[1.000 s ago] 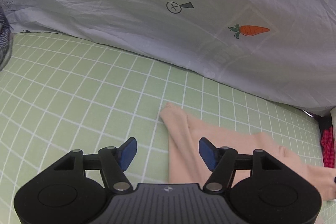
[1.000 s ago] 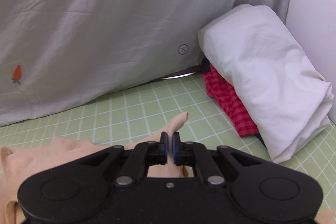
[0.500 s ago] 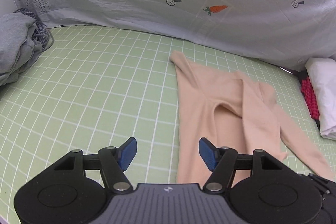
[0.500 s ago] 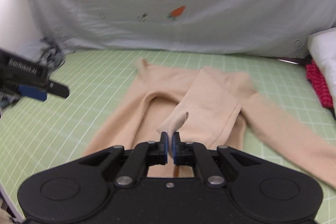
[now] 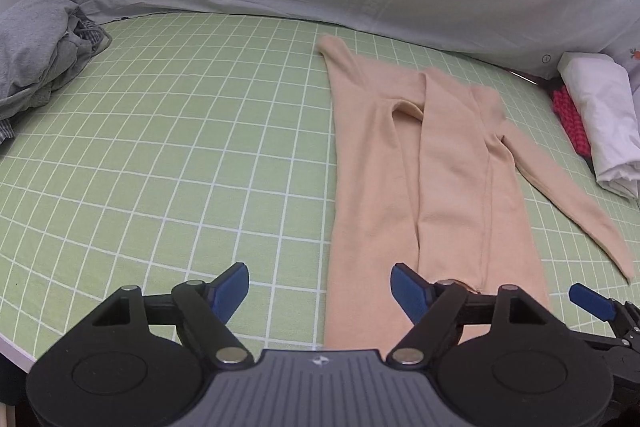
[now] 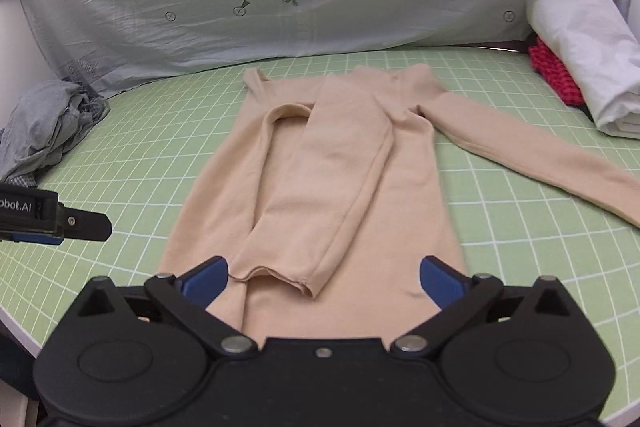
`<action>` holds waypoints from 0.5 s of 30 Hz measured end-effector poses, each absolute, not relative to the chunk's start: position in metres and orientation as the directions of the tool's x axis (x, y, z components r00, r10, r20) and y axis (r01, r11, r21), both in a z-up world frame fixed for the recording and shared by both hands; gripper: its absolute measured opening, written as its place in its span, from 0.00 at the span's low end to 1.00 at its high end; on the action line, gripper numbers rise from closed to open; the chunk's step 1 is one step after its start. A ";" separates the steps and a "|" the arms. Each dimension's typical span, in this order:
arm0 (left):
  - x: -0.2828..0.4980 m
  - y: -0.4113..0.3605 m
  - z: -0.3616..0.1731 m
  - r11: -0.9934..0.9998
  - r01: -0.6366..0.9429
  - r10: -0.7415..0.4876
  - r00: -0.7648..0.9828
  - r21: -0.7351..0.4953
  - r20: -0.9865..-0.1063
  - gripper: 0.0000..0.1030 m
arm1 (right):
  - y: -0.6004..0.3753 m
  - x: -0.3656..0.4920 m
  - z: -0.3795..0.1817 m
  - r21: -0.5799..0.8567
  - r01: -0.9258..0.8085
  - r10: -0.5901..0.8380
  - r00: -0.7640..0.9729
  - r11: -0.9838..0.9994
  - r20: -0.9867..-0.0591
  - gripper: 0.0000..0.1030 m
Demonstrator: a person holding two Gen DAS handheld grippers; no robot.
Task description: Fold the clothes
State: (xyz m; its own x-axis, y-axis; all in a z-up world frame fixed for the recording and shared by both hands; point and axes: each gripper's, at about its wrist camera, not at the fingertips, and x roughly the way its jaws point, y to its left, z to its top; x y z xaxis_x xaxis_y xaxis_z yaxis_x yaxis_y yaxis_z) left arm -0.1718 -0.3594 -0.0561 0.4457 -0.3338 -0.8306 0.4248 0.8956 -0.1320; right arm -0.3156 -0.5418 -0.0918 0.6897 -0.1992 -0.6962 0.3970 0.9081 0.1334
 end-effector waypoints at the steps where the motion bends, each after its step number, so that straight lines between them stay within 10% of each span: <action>1: -0.172 -0.360 -0.057 0.893 0.428 -0.340 0.441 -0.138 -0.831 0.77 | -0.542 -0.321 -0.090 0.120 0.419 -0.222 0.677 0.900 -0.702 1.00; 15: -0.191 -0.413 -0.056 0.798 0.582 -0.445 0.396 -0.155 -0.803 0.87 | -0.561 -0.357 -0.057 -0.009 0.528 -0.383 0.605 0.849 -0.698 1.00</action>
